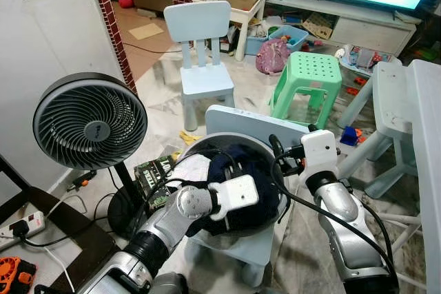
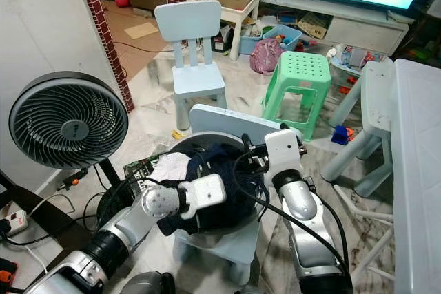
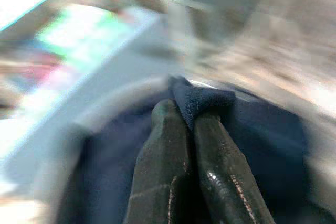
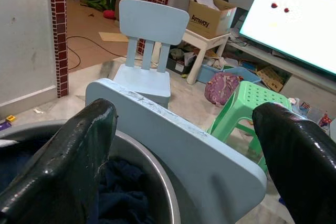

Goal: Hang hanger

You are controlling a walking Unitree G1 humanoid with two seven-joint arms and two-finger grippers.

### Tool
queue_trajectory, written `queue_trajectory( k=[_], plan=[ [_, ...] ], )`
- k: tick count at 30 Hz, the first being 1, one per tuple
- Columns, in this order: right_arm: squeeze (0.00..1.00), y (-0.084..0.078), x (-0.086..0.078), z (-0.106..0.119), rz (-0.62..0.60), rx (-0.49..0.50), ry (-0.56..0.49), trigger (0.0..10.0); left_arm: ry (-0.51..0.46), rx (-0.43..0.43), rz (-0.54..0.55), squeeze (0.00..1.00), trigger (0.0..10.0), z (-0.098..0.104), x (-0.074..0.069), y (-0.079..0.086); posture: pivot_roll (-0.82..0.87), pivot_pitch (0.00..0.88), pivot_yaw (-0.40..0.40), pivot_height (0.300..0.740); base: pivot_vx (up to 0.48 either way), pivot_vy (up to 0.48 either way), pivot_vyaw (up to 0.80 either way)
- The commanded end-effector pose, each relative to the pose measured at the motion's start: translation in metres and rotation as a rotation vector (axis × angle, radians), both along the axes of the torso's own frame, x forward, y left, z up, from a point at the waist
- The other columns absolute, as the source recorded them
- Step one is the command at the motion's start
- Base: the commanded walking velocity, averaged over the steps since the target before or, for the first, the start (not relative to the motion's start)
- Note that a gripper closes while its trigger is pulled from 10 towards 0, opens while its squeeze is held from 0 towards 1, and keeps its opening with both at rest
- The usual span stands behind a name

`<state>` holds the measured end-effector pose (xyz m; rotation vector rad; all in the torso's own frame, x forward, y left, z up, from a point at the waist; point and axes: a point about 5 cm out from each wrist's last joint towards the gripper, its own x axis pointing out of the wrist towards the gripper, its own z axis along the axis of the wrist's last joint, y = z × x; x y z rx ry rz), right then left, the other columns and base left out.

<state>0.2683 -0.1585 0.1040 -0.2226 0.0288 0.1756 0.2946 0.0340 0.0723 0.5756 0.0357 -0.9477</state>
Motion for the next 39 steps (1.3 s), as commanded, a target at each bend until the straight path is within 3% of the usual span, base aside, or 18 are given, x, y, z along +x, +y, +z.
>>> queue_trajectory(
  k=[1, 3, 4, 5, 9, 14, 19, 23, 28, 30, 32, 33, 35, 36, 37, 39],
  plan=[
    [0.0, -0.003, 0.001, 0.0, -0.022, -0.001, -0.003, 10.0, -0.193, -0.095, 0.11, 0.0, 0.0, 0.042, 0.023, 0.01, -0.07, 0.0, -0.012, 0.74, 0.0, 0.0, 0.0],
    [0.0, -0.003, 0.001, -0.002, -0.026, 0.001, -0.002, 10.0, -0.321, -0.146, 0.149, 0.0, 0.0, 0.075, 0.036, 0.018, -0.06, 0.0, -0.01, 0.74, 0.0, 0.0, 0.0],
    [0.0, -0.003, 0.001, -0.002, -0.026, 0.001, -0.002, 10.0, -0.321, -0.146, 0.149, 0.0, 0.0, 0.075, 0.036, 0.018, -0.06, 0.0, -0.01, 0.74, 0.0, 0.0, 0.0],
    [0.0, -0.002, 0.002, -0.002, -0.027, 0.003, -0.001, 10.0, -0.405, -0.182, 0.15, 0.0, 0.0, 0.098, 0.041, 0.02, -0.06, 0.0, -0.01, 0.74, 0.0, 0.0, 0.0],
    [0.0, 0.002, 0.005, -0.002, -0.026, 0.01, -0.006, 10.0, -0.521, -0.255, 0.129, 0.0, 0.0, 0.131, 0.045, 0.016, -0.05, 0.0, -0.004, 0.74, 0.0, 0.0, 0.0],
    [0.0, 0.001, 0.005, -0.002, -0.034, 0.012, -0.011, 10.0, -0.619, -0.257, 0.049, 0.0, 0.0, 0.15, 0.038, 0.001, -0.06, 0.0, 0.004, 0.74, 0.0, 0.0, 0.0],
    [0.0, -0.001, 0.005, -0.005, -0.044, 0.011, -0.01, 10.0, -0.715, -0.297, 0.067, 0.0, 0.0, 0.168, 0.034, 0.002, -0.05, 0.0, 0.005, 0.74, 0.0, 0.0, 0.0],
    [0.0, 0.001, 0.01, -0.004, -0.041, 0.007, -0.014, 10.0, -0.896, -0.397, 0.164, 0.0, 0.0, 0.217, 0.035, 0.016, -0.04, 0.0, -0.003, 0.74, 0.0, 0.0, 0.0],
    [0.0, 0.004, 0.011, -0.005, -0.036, 0.005, -0.016, 10.0, -1.043, -0.505, 0.215, 0.0, 0.0, 0.256, 0.023, 0.027, -0.03, 0.0, -0.009, 0.74, 0.0, 0.0, 0.0],
    [0.0, 0.004, 0.011, -0.005, -0.036, 0.005, -0.016, 10.0, -1.042, -0.518, 0.227, 0.0, 0.0, 0.258, 0.022, 0.029, -0.03, 0.0, -0.009, 0.74, 0.0, 0.0, 0.0],
    [0.0, 0.005, 0.011, -0.007, -0.032, 0.003, -0.014, 10.0, -0.958, -0.572, 0.273, 0.0, 0.0, 0.252, 0.023, 0.033, -0.02, 0.0, -0.01, 0.74, 0.0, 0.0, 0.0],
    [0.0, 0.006, 0.01, -0.008, -0.031, 0.003, -0.012, 10.0, -0.851, -0.589, 0.336, 0.0, 0.0, 0.233, 0.025, 0.041, -0.02, 0.0, -0.008, 0.74, 0.0, 0.0, 0.0],
    [0.0, 0.006, 0.01, -0.008, -0.031, 0.002, -0.011, 10.0, -0.784, -0.572, 0.369, 0.0, 0.0, 0.216, 0.025, 0.045, -0.01, 0.0, -0.01, 0.74, 0.0, 0.0, 0.0],
    [0.0, 0.005, 0.01, -0.009, -0.032, 0.002, -0.008, 10.0, -0.698, -0.539, 0.403, 0.0, 0.0, 0.194, 0.024, 0.05, -0.01, 0.0, -0.01, 0.74, 0.0, 0.0, 0.0],
    [0.0, 0.005, 0.01, -0.009, -0.033, 0.001, -0.007, 10.0, -0.678, -0.531, 0.411, 0.0, 0.0, 0.189, 0.024, 0.052, -0.01, 0.0, -0.01, 0.74, 0.0, 0.0, 0.0],
    [0.0, 0.005, 0.01, -0.01, -0.033, 0.0, -0.004, 10.0, -0.551, -0.48, 0.465, 0.0, 0.0, 0.156, 0.023, 0.06, 0.0, 0.0, -0.012, 0.74, 0.0, 0.0, 0.0]
  ],
)
